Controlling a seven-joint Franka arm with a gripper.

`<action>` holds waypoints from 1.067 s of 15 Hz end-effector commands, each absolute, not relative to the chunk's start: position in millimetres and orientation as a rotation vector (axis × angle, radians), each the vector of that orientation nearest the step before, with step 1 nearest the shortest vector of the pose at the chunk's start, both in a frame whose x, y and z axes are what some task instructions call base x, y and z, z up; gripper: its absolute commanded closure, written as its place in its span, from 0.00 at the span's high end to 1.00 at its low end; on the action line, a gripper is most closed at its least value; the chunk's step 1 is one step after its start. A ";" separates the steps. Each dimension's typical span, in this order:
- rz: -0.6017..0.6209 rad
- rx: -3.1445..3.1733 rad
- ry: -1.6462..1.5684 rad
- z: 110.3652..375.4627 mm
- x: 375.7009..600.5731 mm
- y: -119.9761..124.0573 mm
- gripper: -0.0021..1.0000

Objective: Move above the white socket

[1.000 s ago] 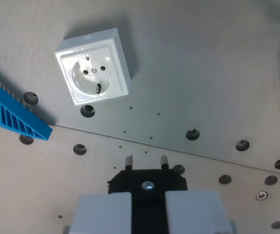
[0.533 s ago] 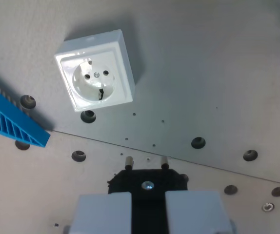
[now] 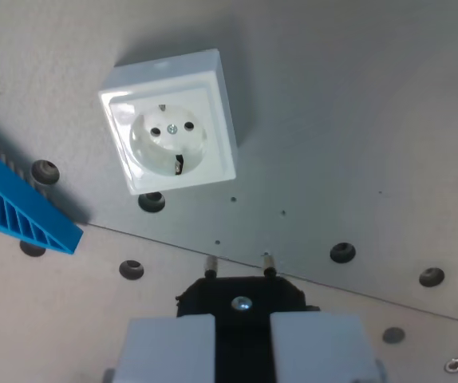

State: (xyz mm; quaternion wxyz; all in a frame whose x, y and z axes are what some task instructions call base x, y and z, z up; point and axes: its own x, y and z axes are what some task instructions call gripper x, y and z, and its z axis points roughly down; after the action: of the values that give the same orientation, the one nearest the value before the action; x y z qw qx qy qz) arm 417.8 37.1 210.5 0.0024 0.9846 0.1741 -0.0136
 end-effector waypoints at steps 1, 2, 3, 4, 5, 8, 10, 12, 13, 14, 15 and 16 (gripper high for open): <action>0.101 3.069 0.658 196.1 415.3 40.0 0.00; 0.102 3.067 0.669 192.1 414.9 41.2 0.00; 0.102 3.065 0.679 188.0 414.4 42.4 0.00; 0.106 3.063 0.687 183.9 413.8 43.7 0.00; 0.111 3.062 0.693 179.7 413.2 45.0 0.00; 0.123 3.057 0.711 167.6 410.6 48.9 0.00; 0.129 3.053 0.723 160.1 408.8 51.2 0.00; 0.128 3.050 0.735 153.0 407.3 53.3 0.00; 0.127 3.049 0.742 149.5 406.6 54.3 0.00; 0.130 3.047 0.748 146.1 405.9 55.4 0.00; 0.128 3.045 0.754 143.1 405.3 56.3 0.00; 0.128 3.044 0.758 140.3 404.8 57.2 0.00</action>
State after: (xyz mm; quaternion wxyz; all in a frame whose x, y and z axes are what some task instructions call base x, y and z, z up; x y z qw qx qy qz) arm 409.1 56.2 146.7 0.0011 0.9772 0.2116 -0.0158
